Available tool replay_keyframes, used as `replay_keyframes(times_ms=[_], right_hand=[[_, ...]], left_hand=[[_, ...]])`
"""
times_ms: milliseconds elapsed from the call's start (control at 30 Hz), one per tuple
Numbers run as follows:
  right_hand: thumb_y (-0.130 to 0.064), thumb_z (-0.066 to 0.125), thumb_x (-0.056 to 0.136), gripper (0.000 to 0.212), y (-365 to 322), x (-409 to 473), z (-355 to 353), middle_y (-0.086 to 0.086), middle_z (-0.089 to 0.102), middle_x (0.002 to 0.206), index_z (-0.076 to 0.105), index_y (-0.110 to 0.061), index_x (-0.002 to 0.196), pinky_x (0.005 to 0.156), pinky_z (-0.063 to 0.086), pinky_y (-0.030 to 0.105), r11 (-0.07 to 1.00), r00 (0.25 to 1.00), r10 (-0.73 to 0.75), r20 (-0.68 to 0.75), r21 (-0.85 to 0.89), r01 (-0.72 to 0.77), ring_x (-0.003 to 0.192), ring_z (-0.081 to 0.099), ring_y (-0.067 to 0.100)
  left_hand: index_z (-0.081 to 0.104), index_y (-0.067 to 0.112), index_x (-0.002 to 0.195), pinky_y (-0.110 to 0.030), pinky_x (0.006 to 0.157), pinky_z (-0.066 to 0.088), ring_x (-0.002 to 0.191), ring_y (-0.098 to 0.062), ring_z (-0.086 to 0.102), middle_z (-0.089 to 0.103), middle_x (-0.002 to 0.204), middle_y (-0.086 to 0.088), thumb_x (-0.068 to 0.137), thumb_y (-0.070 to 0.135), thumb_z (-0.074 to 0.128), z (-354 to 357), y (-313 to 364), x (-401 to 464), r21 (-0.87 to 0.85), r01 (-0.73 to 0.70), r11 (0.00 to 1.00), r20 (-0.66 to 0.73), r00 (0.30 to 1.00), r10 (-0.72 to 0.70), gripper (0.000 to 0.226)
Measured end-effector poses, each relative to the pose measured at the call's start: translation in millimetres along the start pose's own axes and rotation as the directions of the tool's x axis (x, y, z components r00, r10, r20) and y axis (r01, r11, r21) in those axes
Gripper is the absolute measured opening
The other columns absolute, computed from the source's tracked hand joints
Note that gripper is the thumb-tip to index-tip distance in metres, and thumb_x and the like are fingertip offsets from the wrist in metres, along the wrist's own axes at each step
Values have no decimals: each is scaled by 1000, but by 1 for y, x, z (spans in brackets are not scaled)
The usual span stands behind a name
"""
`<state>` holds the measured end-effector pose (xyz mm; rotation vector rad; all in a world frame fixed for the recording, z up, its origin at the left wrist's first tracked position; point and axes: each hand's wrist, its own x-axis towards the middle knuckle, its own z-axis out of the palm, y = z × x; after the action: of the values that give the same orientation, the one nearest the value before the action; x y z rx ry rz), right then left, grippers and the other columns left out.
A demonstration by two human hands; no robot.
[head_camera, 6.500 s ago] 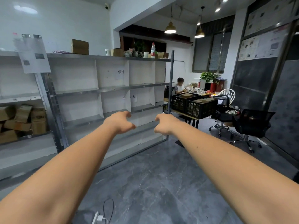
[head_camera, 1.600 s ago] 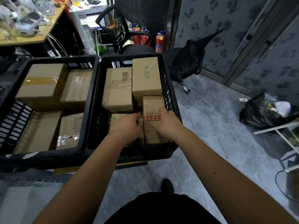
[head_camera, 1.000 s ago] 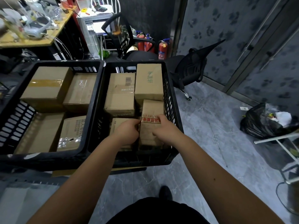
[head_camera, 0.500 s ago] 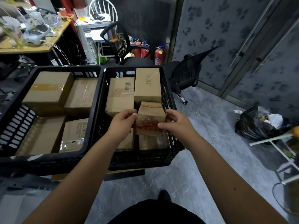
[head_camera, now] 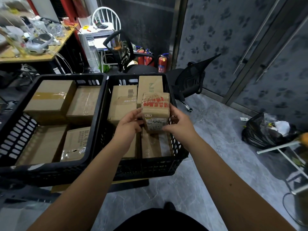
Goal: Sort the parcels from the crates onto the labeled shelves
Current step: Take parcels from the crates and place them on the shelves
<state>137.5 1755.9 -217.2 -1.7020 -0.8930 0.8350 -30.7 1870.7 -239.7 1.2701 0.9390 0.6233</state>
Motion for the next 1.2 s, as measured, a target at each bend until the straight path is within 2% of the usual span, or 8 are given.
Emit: replay_keyframes(times_ms=[200,367,467,567,700,867,1067,1200], right_hand=[[12,73,81,116,-4,4,7,-15,61,135,18,-49,163,89,61,29,1000,998,13,55,21,-14,117,63,2],[11,76,80,116,-1,12,16,-10,68,128,20,-48,162,88,63,37,999,1000,2,29,36,-3,118,66,7],[11,75,82,112,-3,13,18,-14,66,124,18,-39,165,76,60,21,1000,1000,20,-7,21,-19,108,65,-7],[5,76,86,105,-5,10,15,-11,55,145,15,-27,166,70,50,10,997,997,52,-63,54,-48,123,55,1],[3,74,89,76,-3,12,10,-10,57,140,43,-16,156,72,45,0,1000,994,-13,-112,16,15,123,55,3],[-6,74,92,71,-4,11,8,-26,60,128,46,-26,154,75,43,-1,999,999,-45,-23,-7,45,104,52,-26],[-14,75,93,92,-10,4,7,-22,52,151,23,-44,163,113,45,33,998,987,-40,157,-51,48,135,49,-5],[-6,73,94,102,-11,-1,12,-33,43,151,12,-48,164,107,41,17,994,974,-78,212,-54,91,130,41,-23]], left_hand=[[64,27,137,-27,81,58,127,-23,60,72,125,4,68,-23,41,-1,13,-3,-15,-51,999,35,998,52,88],[55,52,144,-50,96,58,128,-19,61,68,133,11,69,-15,52,-3,24,-8,-29,-75,997,112,991,78,100],[46,51,151,-42,93,60,115,-14,69,73,119,17,80,-24,48,-2,25,-8,-23,-71,997,145,987,73,104],[35,53,156,-44,96,59,127,-19,62,65,134,16,83,-23,52,-2,24,-9,-37,-81,996,150,985,85,107],[17,50,162,-35,85,60,129,-20,60,52,149,7,87,-23,54,-5,19,-9,-47,-116,992,124,985,121,111],[41,47,155,-42,94,57,127,-22,63,56,150,14,92,-12,58,-17,12,-4,-44,-160,986,115,980,164,87],[48,41,153,-33,81,56,112,-19,68,61,144,16,99,-12,49,-28,9,-2,-16,-183,983,73,980,183,76],[48,45,151,-24,79,58,110,-14,67,60,142,18,99,-13,54,-35,7,-4,83,-231,969,69,972,226,79]])
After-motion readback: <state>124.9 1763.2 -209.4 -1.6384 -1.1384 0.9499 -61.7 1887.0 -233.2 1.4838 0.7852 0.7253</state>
